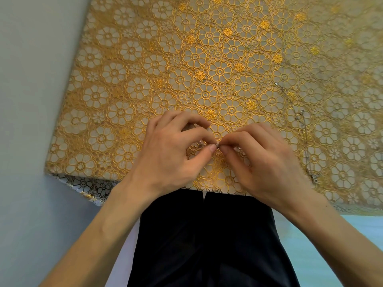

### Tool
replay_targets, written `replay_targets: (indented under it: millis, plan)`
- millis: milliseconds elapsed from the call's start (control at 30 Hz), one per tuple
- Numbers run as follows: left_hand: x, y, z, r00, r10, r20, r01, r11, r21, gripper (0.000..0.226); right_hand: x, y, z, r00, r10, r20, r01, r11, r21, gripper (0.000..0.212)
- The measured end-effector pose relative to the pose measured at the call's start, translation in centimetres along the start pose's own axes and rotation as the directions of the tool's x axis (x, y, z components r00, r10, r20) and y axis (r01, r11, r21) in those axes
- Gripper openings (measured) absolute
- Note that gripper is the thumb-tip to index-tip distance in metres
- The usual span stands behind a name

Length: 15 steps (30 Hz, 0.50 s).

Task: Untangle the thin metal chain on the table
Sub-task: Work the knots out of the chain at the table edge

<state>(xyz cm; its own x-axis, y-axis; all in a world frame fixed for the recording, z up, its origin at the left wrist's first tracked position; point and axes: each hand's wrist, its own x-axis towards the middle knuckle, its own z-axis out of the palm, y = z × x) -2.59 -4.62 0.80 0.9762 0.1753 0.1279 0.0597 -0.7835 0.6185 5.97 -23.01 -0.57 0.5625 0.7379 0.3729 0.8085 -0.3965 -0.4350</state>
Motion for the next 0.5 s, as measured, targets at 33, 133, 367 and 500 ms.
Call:
replay_targets:
  millis: [33,133,367,500]
  plan:
    - [0.02,0.01,-0.01,1.000,0.000,0.000,0.000,1.000,-0.001,0.014,-0.02,-0.05,0.08,1.000,0.005,-0.002,-0.005,1.000,0.005,0.017]
    - [0.08,0.10,-0.04,1.000,0.000,0.001,0.000,1.000,-0.002,0.013,-0.06,-0.24,0.09,1.000,0.017,-0.003,-0.017,1.000,0.012,0.016]
    - [-0.02,0.16,-0.02,1.000,-0.008,0.005,0.008,1.000,0.000,0.014,-0.08,-0.61,0.48,0.998,0.057,0.019,-0.058,0.997,0.044,0.018]
    - [-0.28,0.41,-0.12,0.999,-0.035,-0.033,0.033,0.999,-0.042,0.020,-0.12,-0.78,0.41,0.996,0.083,0.014,-0.084,0.994,0.077,0.016]
